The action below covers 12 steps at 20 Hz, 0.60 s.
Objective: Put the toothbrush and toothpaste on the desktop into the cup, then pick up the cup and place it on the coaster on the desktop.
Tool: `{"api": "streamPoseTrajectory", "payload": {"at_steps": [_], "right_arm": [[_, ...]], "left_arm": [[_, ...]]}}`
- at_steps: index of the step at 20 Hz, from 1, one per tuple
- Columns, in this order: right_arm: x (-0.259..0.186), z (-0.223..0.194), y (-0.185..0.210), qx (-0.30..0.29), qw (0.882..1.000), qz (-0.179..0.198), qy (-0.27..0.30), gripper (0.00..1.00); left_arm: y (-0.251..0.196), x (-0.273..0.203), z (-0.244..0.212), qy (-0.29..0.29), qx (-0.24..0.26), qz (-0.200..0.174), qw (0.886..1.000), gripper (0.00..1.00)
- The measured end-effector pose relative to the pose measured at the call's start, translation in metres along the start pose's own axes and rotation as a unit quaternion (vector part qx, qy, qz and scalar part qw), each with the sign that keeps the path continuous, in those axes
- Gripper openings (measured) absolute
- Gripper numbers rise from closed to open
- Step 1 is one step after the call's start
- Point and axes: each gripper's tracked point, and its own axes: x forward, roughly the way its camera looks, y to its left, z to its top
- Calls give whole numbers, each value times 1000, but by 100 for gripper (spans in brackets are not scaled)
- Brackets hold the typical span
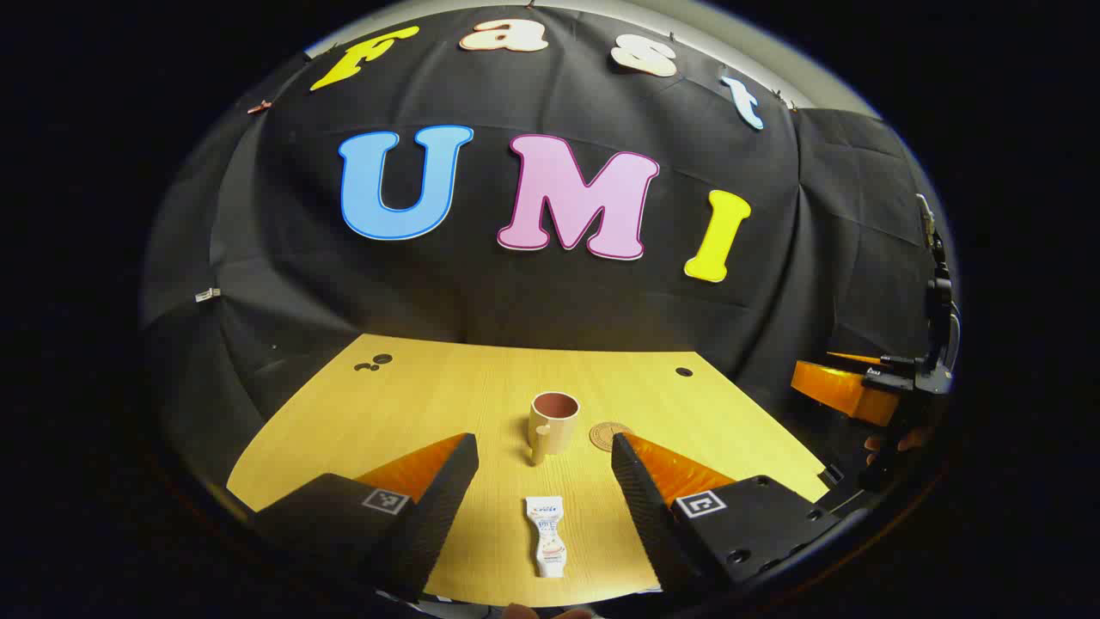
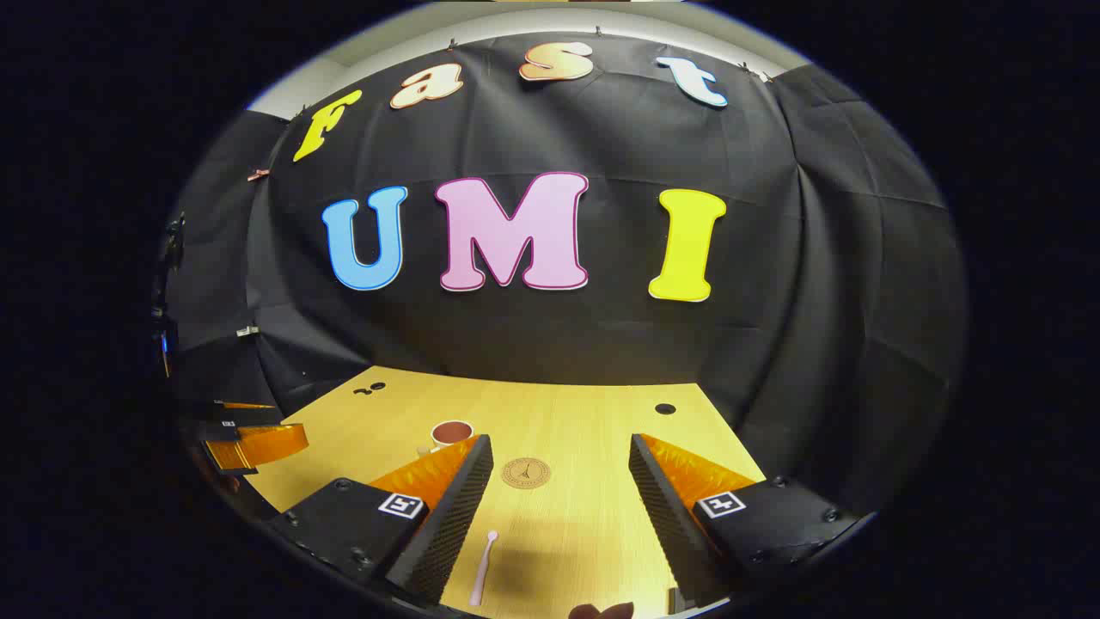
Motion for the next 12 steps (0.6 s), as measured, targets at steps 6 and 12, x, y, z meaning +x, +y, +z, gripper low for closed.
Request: {"api": "streamPoseTrajectory", "payload": {"at_steps": [6,12], "right_arm": [[-5,-2,-3,-8,1000,-4,1,98],[-10,-7,0,-12,1000,-1,6,98]], "left_arm": [[-1,0,-4,5,0,0,1000,96],[0,-3,-8,12,-4,-1,1000,96]]}}
